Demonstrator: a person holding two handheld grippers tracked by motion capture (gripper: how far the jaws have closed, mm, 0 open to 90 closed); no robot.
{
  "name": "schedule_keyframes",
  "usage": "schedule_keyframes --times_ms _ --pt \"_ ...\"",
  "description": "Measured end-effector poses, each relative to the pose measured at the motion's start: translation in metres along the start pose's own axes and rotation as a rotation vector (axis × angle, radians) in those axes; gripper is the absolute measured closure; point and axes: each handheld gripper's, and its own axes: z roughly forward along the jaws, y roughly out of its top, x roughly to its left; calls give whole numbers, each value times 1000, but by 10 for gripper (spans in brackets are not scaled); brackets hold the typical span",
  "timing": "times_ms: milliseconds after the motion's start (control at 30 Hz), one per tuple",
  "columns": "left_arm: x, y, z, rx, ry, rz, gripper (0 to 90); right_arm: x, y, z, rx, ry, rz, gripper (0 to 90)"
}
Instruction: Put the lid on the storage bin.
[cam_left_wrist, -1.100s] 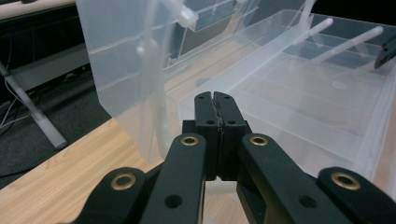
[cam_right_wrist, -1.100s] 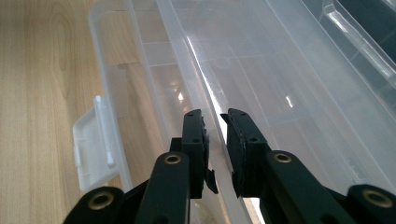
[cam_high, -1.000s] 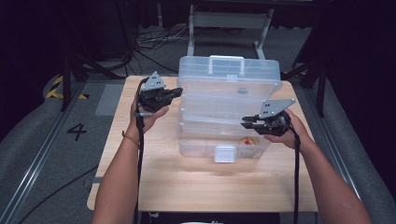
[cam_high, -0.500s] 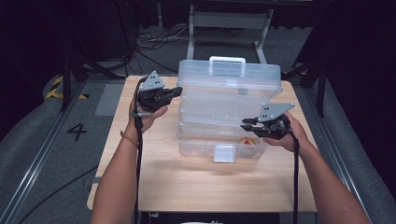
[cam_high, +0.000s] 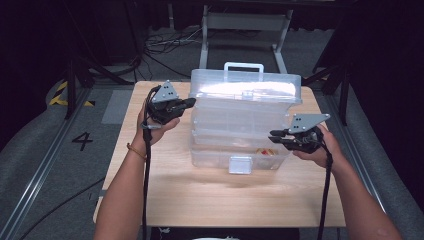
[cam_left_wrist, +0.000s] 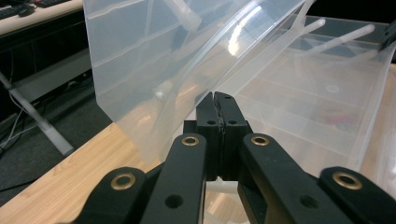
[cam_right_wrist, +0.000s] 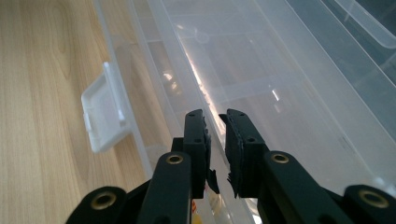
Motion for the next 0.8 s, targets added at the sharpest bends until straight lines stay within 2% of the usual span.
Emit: schedule_keyframes --times_ms 467,633,800 --pt "-5 -2 -2 8 -12 8 899 -2 -19 -22 -27 -52 41 815" --pt "-9 0 -3 29 10 39 898 -3 -24 -26 -42 -64 56 820" --pt "-14 -5 -4 48 4 50 898 -2 -28 -31 -52 -75 67 828"
